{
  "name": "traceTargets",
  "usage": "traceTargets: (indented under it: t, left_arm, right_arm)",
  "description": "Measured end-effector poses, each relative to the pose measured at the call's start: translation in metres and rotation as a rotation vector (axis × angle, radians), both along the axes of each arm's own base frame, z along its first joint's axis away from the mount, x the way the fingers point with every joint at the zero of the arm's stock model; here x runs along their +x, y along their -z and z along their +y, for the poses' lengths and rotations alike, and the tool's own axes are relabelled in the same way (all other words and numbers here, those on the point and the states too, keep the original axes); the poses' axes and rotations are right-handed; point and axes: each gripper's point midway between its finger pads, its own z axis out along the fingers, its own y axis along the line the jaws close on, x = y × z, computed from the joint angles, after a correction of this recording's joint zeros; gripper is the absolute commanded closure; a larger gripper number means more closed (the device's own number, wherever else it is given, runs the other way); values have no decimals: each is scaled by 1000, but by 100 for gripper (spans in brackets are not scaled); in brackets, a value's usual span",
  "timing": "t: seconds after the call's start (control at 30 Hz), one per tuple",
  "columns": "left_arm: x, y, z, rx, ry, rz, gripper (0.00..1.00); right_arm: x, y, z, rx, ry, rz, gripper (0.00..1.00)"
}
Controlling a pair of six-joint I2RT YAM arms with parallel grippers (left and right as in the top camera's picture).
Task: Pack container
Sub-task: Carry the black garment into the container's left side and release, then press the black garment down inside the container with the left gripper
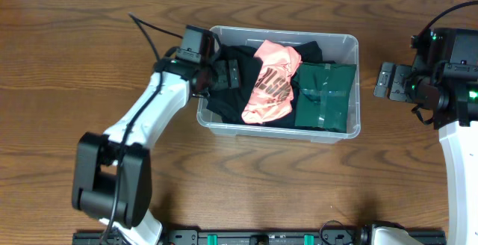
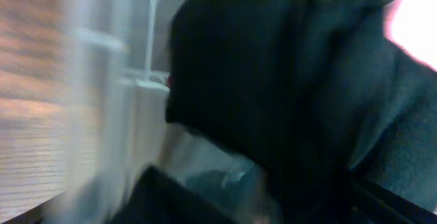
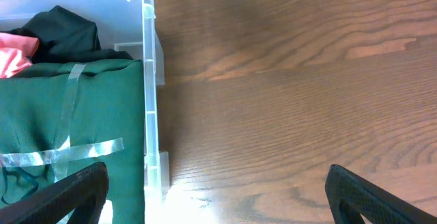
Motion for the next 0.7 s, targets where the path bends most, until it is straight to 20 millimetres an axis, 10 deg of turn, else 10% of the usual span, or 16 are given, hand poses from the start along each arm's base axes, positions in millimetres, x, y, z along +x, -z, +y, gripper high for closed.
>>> traceTargets:
  t: [0.27, 0.57, 0.7]
  left_arm:
    - [4, -19, 7, 44, -17, -73, 2]
    - [3, -125, 39, 124, -96, -376, 2]
    - [-9, -134, 46, 146, -102, -378, 7]
  right_arm:
    - [0, 0, 0, 1, 0, 0, 1]
    - [0, 0, 0, 2, -1, 0, 1]
    - [0, 0, 0, 2, -1, 1, 1]
